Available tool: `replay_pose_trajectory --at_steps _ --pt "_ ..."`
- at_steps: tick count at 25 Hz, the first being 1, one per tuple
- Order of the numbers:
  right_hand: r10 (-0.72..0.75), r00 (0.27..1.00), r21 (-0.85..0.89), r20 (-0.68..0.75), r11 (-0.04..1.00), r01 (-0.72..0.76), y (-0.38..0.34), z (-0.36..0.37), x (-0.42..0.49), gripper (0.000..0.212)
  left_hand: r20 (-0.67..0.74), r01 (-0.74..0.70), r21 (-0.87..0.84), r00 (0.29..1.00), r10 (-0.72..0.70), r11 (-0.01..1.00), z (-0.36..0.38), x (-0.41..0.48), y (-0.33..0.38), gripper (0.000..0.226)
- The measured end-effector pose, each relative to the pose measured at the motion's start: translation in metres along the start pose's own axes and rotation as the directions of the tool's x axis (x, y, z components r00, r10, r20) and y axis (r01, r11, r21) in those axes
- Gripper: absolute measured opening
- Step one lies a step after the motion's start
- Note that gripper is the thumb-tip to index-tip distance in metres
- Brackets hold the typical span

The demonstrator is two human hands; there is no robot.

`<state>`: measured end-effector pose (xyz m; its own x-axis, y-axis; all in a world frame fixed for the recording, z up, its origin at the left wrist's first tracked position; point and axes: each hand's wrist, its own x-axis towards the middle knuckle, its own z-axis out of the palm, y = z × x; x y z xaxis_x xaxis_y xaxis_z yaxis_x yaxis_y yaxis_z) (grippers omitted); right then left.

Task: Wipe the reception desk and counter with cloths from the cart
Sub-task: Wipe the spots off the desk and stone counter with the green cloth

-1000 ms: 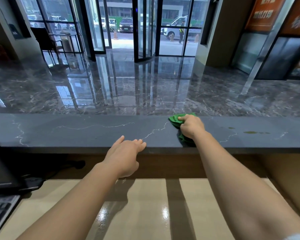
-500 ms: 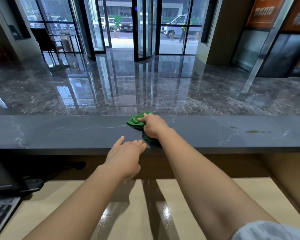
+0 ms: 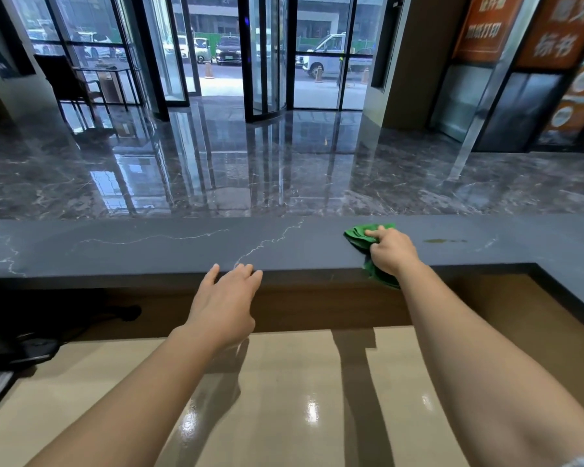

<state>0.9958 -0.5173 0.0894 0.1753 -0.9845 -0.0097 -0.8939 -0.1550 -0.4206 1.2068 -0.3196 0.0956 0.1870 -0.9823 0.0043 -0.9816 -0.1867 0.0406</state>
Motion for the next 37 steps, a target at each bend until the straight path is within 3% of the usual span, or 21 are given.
replay_pose_trajectory --at_steps 7,11,15,22,25,28,31,37 --pt "-0.346 0.937 -0.007 0.058 0.938 0.347 -0.060 0.037 -0.059 0.049 -0.060 0.003 -0.042 0.998 -0.005 0.999 0.003 0.004 0.044 0.075" --pt "-0.435 0.891 0.012 0.130 0.899 0.437 -0.040 0.026 -0.053 0.049 -0.075 -0.020 -0.047 0.997 0.016 0.999 0.003 0.020 0.077 0.075" --pt "-0.352 0.933 0.018 0.082 0.936 0.351 0.028 -0.002 -0.029 0.051 -0.049 -0.068 -0.043 0.997 0.066 0.997 0.005 0.039 0.110 0.076" --pt "-0.036 0.999 0.033 -0.027 0.999 0.037 0.159 -0.066 0.006 0.054 0.004 -0.187 0.012 0.982 0.187 0.982 0.000 0.066 0.146 0.070" --pt "0.116 0.992 0.039 -0.051 0.993 -0.115 0.181 -0.085 0.015 0.053 0.040 -0.209 0.047 0.977 0.207 0.977 0.001 0.069 0.150 0.060" --pt "0.214 0.974 0.052 -0.078 0.976 -0.210 0.164 -0.087 0.018 0.046 0.070 -0.217 0.060 0.975 0.213 0.974 0.003 0.076 0.146 0.066" --pt "0.181 0.982 0.068 -0.057 0.982 -0.177 0.117 -0.070 0.009 0.044 0.100 -0.230 0.073 0.970 0.222 0.970 0.001 0.084 0.145 0.068" --pt "-0.081 0.994 0.096 0.069 0.993 0.074 0.029 -0.021 0.002 0.045 0.128 -0.209 0.133 0.973 0.192 0.969 -0.003 0.092 0.154 0.058"
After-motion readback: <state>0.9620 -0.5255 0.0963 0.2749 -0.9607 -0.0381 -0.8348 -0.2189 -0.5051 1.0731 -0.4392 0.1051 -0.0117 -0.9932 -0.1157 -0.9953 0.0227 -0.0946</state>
